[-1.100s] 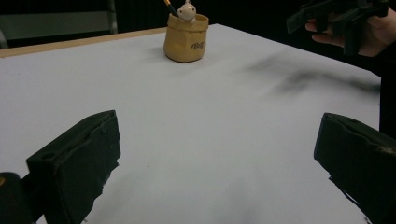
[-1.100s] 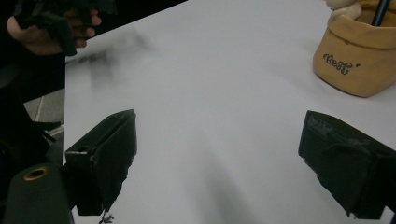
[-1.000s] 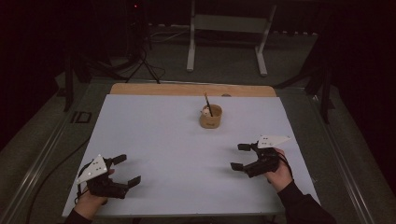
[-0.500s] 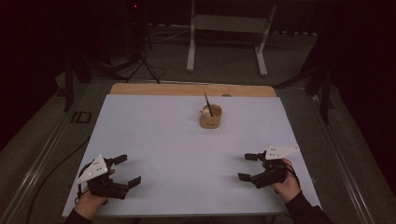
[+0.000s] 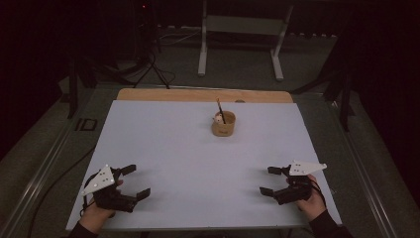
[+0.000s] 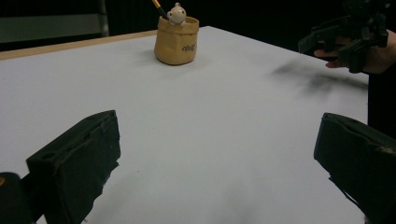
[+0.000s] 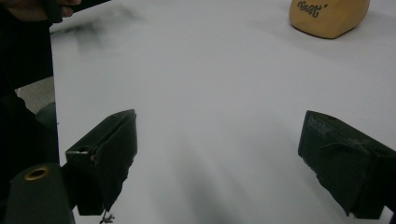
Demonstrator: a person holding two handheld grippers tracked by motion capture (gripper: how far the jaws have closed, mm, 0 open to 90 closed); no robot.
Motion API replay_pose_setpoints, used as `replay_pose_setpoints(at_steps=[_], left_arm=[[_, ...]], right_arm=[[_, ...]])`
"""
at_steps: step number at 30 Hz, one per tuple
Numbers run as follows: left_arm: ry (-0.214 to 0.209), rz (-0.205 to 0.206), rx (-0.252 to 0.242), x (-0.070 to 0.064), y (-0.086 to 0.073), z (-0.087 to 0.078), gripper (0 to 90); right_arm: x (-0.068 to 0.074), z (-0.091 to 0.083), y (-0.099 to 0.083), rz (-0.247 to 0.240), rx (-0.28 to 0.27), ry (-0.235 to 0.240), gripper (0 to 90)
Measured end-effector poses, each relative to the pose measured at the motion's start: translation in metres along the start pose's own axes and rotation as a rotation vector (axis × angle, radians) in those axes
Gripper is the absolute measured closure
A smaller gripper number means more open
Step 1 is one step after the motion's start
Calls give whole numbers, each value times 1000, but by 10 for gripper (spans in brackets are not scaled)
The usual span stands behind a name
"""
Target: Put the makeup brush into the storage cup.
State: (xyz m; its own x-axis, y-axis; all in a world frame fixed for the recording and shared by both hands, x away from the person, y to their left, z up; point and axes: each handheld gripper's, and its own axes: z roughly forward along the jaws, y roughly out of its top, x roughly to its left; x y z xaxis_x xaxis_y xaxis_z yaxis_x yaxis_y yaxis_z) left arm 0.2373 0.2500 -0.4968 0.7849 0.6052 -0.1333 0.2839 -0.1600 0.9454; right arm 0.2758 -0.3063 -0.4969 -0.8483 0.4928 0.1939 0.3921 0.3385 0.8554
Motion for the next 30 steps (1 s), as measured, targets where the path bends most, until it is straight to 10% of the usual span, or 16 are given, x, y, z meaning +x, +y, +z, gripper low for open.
replay_pose_setpoints(at_steps=[14, 30], left_arm=[[-15, -2, 0, 0, -1, 2, 15], [-16, 0, 5, 0, -2, 2, 15]], right_arm=[[-3, 3, -7, -17, 29, 62, 120], [-3, -1, -5, -44, -13, -1, 120]])
